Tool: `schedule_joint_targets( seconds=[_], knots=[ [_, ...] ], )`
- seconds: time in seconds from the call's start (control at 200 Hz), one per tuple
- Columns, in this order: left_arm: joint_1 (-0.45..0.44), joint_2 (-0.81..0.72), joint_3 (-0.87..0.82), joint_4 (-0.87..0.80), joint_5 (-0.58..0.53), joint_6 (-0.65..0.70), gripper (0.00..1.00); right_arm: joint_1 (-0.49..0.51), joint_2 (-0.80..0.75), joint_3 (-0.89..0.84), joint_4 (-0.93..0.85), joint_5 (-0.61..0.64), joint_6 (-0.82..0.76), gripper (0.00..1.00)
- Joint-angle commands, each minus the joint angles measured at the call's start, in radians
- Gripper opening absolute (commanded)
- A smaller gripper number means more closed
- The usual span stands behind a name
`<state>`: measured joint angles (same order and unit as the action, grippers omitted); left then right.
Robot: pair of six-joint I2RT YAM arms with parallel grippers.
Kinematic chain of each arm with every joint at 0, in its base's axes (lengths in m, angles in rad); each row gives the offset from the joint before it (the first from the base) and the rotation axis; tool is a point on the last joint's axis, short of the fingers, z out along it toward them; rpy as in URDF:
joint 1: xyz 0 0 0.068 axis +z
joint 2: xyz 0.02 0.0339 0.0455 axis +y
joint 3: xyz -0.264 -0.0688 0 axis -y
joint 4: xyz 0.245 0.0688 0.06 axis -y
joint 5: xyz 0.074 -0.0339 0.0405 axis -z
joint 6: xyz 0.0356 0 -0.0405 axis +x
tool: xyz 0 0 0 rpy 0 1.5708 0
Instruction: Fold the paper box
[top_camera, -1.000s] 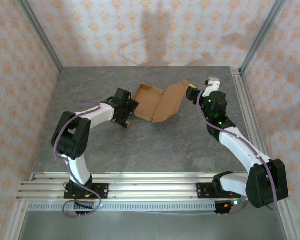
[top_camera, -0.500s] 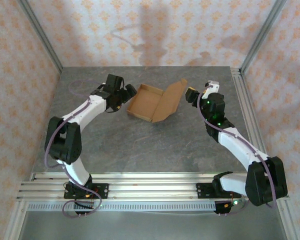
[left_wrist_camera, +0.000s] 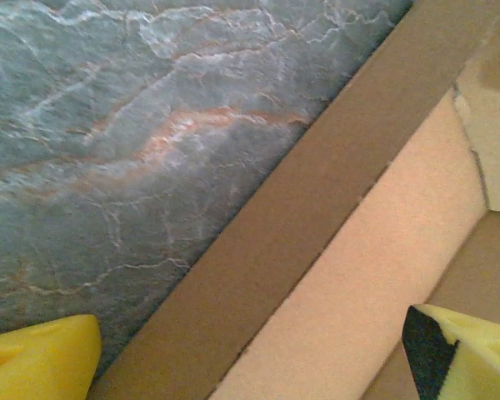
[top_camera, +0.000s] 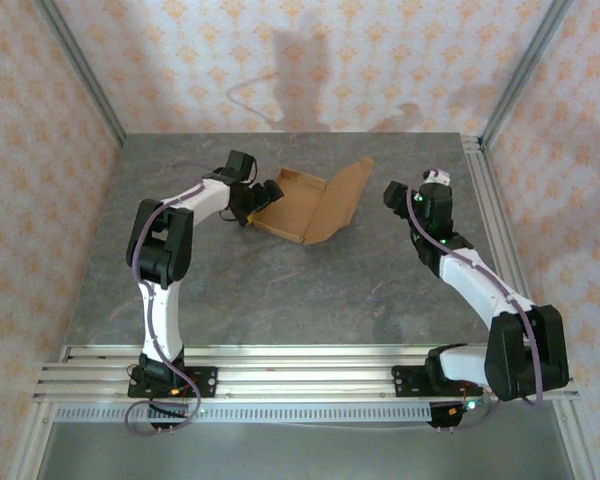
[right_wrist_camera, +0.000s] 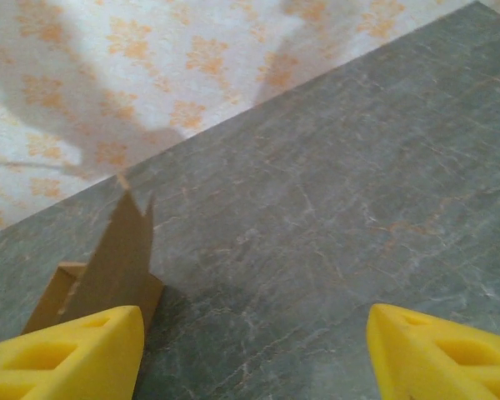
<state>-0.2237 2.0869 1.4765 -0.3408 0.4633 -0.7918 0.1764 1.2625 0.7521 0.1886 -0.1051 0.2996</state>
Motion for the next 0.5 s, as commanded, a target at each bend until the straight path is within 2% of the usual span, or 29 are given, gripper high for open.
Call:
schedule_joint_targets(
  seconds=[0.0,0.295,0.415,0.496],
  knots=[
    [-0.041,-0.069,-0.071,0.064,0.084,-0.070,0.94,-0.022,0.007,0.051,-0.053,0.001,0.038,0.71],
    [-0.218,-0.124,-0.155,0.178,0.082,-0.211,0.95,-0.082,0.022,0.106,-0.125,-0.001,0.071,0.69],
    [-0.280,-0.145,-0.182,0.217,0.023,-0.254,0.98,-0.084,-0.013,0.112,-0.160,0.087,0.039,0.69],
    [-0.287,-0.203,-0.215,0.211,-0.052,-0.237,1.00,-0.085,-0.043,0.105,-0.197,0.200,0.026,0.70]
  ],
)
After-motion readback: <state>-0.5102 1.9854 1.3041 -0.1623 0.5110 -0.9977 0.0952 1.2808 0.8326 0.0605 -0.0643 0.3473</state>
